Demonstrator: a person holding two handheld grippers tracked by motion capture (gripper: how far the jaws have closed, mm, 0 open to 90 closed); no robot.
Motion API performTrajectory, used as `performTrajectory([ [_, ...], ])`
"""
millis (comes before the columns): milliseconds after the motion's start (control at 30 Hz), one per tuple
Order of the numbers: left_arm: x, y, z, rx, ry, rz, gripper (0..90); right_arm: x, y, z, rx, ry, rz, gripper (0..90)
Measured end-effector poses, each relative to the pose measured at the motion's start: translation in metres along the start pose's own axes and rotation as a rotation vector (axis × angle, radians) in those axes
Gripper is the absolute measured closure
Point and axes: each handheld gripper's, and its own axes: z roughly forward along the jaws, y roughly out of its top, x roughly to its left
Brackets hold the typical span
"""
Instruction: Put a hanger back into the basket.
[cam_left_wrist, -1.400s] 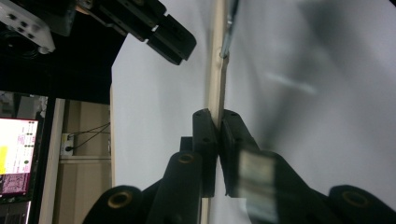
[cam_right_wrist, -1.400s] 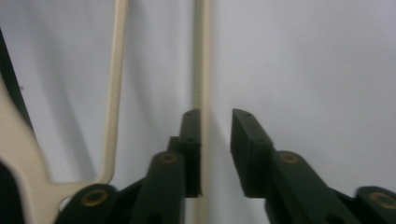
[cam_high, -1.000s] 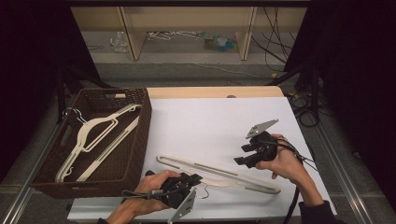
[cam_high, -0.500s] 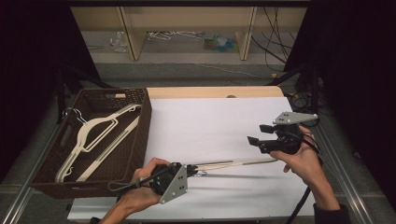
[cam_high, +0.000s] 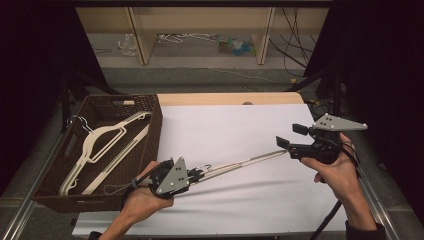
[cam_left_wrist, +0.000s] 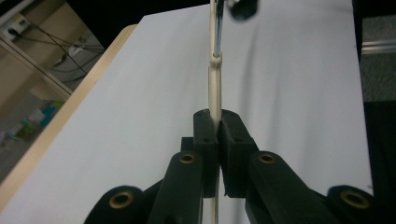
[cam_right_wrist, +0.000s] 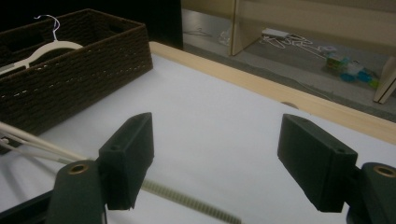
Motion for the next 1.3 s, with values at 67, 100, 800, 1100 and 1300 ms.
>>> performTrajectory([
  [67,0.004,-0.001,-0.002,0.006,-0.003,-0.024,85.9,0.002,-0.003,0.000,-0.006,-0.006,-0.006,28.1],
  [100,0.005,-0.001,-0.003,-0.009,-0.004,-0.054,85.9,0.004,-0.005,0.000,-0.010,-0.008,-0.008,28.1],
  [800,0.031,-0.006,-0.037,-0.168,-0.045,-0.395,85.9,0.049,-0.062,0.000,0.023,0.067,-0.057,28.1],
  [1100,0.048,0.002,-0.068,-0.256,-0.062,-0.497,85.9,0.056,-0.081,0.002,0.032,0.097,-0.069,27.8],
  [1300,0.061,0.016,-0.097,-0.281,-0.037,-0.525,86.0,0.058,-0.085,0.001,0.056,0.101,-0.078,27.8],
])
